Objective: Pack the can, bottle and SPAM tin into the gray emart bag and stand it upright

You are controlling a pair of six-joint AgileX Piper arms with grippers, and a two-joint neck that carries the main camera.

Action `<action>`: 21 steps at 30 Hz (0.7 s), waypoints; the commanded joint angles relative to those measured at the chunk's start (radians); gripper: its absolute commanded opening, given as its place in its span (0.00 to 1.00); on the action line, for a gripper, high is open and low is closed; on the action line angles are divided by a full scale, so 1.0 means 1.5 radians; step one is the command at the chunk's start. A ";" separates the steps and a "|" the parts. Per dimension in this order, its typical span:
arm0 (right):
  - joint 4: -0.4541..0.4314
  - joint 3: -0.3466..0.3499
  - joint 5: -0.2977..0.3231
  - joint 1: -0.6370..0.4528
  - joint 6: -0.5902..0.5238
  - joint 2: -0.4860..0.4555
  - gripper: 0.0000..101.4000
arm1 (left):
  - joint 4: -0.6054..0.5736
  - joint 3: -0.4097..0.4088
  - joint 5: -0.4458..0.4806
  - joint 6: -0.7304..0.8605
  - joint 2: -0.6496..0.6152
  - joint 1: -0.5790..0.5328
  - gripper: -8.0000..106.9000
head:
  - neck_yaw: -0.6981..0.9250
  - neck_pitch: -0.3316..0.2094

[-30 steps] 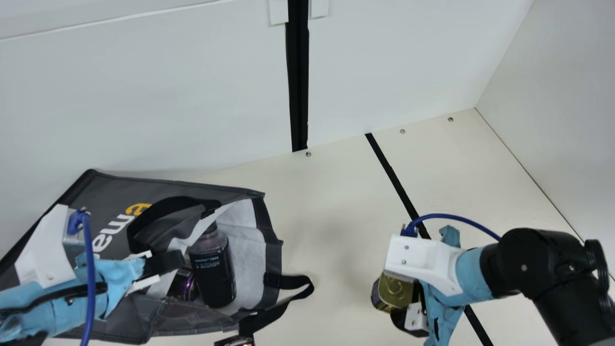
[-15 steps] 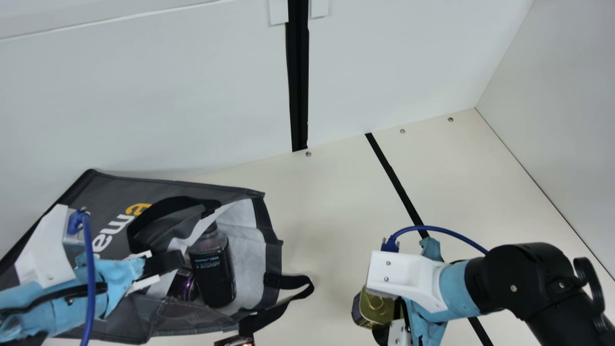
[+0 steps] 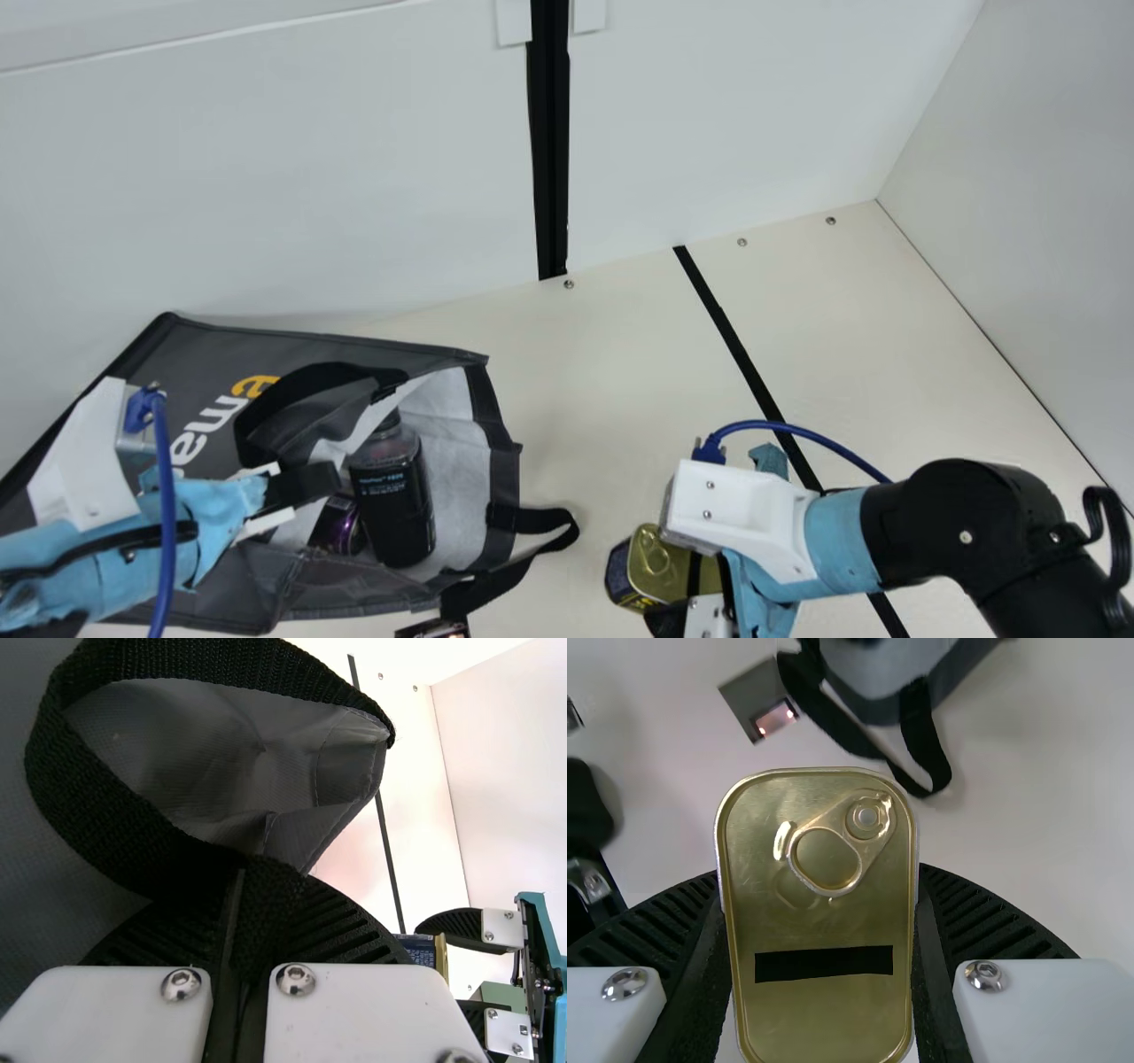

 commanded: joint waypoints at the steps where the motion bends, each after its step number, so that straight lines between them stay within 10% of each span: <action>1: 0.050 0.003 -0.008 -0.006 -0.012 0.003 0.00 | 0.000 0.000 0.000 0.000 0.000 0.000 0.00 | -0.002 -0.015; 21: 0.255 0.021 -0.108 0.034 -0.092 0.066 0.00 | 0.000 0.000 0.000 0.000 0.000 0.000 0.00 | -0.002 -0.015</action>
